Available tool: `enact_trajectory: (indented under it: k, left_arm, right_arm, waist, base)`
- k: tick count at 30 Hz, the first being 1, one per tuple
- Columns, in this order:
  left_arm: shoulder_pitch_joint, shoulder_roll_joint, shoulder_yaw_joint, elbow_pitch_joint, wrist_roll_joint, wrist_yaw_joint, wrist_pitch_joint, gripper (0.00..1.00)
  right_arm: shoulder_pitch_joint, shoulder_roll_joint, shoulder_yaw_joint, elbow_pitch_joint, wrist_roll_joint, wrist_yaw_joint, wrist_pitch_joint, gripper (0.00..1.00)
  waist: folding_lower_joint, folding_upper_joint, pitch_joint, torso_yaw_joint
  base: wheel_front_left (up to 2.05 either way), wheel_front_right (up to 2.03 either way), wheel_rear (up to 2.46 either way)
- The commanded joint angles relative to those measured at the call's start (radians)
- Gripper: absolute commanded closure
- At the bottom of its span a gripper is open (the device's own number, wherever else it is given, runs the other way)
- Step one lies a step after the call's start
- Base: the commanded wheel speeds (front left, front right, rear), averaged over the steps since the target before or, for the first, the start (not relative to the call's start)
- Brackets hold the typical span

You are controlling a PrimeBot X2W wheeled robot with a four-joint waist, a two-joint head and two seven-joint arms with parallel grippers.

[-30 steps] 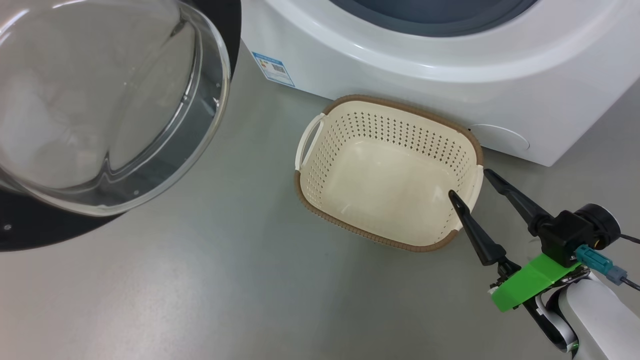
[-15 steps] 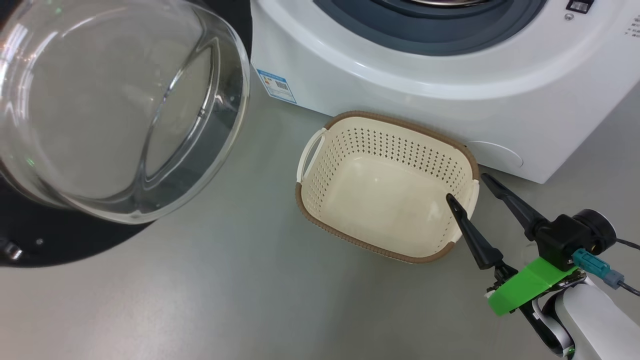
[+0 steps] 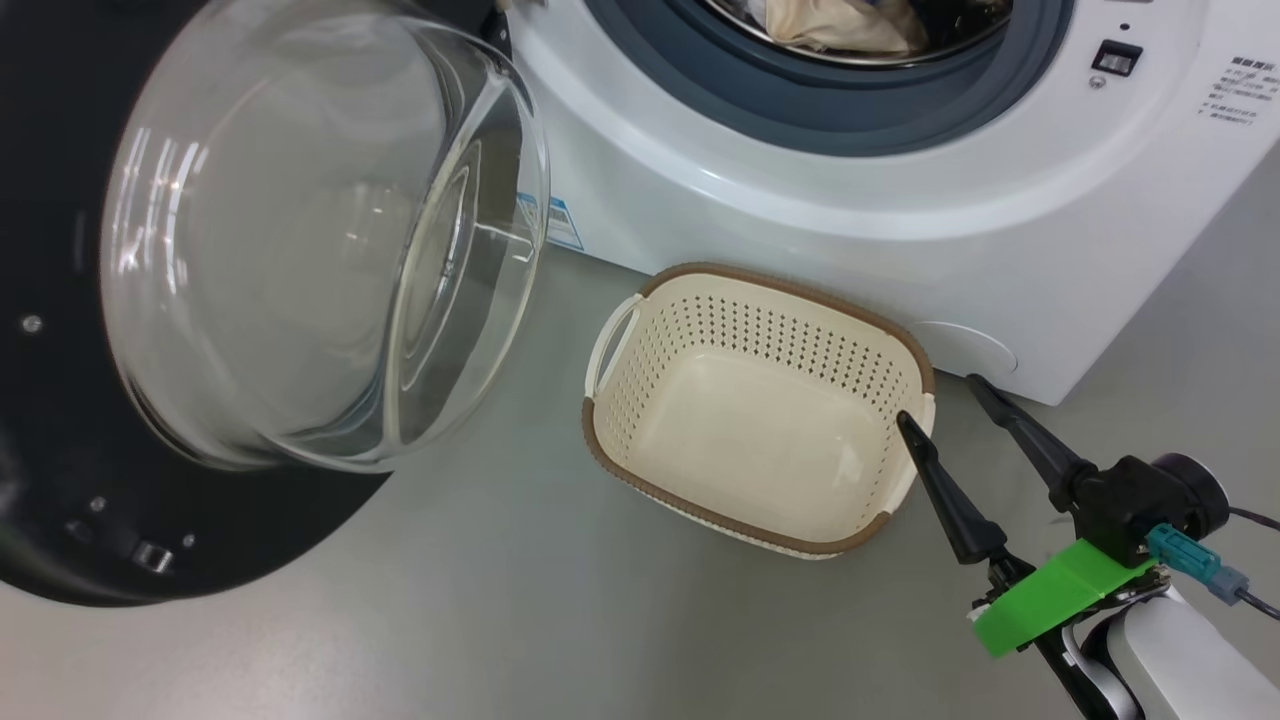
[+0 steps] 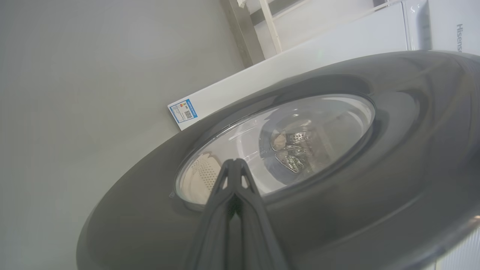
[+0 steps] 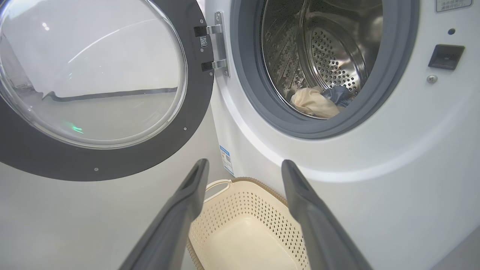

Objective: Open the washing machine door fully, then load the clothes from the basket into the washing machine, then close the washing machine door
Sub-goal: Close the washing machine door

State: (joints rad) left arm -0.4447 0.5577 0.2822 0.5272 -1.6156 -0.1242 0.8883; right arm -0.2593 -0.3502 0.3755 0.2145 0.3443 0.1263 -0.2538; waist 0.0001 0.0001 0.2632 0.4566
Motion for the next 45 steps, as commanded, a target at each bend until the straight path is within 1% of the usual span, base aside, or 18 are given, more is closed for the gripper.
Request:
enact_trajectory:
  k: [1, 9, 17, 24, 36, 45]
  left_arm:
    - [0.015, 0.047, 0.023, -0.059, 0.012, -0.007, 0.026, 1.0]
    - [0.069, 0.025, 0.006, -0.16, 0.017, -0.007, 0.074, 1.0]
    - [0.135, -0.002, 0.002, -0.268, 0.015, -0.007, 0.112, 1.0]
    - [0.169, -0.03, -0.02, -0.352, 0.029, -0.007, 0.134, 1.0]
    - [0.193, -0.078, -0.075, -0.448, 0.045, -0.007, 0.152, 1.0]
    - [0.195, -0.123, -0.126, -0.512, 0.057, -0.007, 0.153, 1.0]
  right_arm:
    - [0.029, 0.003, 0.001, -0.027, 0.004, 0.004, -0.008, 0.0]
    - [0.056, 0.019, -0.026, -0.032, 0.003, 0.004, -0.008, 0.0]
    - [0.091, 0.041, -0.051, -0.039, 0.002, 0.004, -0.008, 0.0]
    - [0.122, 0.057, -0.073, -0.045, 0.002, 0.004, -0.008, 0.0]
    - [0.148, 0.091, -0.084, -0.051, 0.005, 0.004, -0.008, 0.0]
    - [0.16, 0.112, -0.098, -0.055, 0.001, 0.004, -0.008, 0.0]
  waist:
    - [-0.0001, -0.0001, -0.018, -0.008]
    - [-0.0001, -0.0001, -0.05, -0.027]
    - [-0.0001, -0.0001, -0.096, -0.064]
    - [-0.0001, -0.0001, -0.126, -0.097]
    - [-0.0001, -0.0001, -0.167, -0.176]
    - [-0.0001, -0.0001, -0.175, -0.253]
  base:
    - [0.0, 0.0, 0.0]
    - [0.0, 0.0, 0.0]
    - [0.0, 0.0, 0.0]
    - [0.0, 0.0, 0.0]
    - [0.0, 0.0, 0.0]
    - [0.0, 0.0, 0.0]
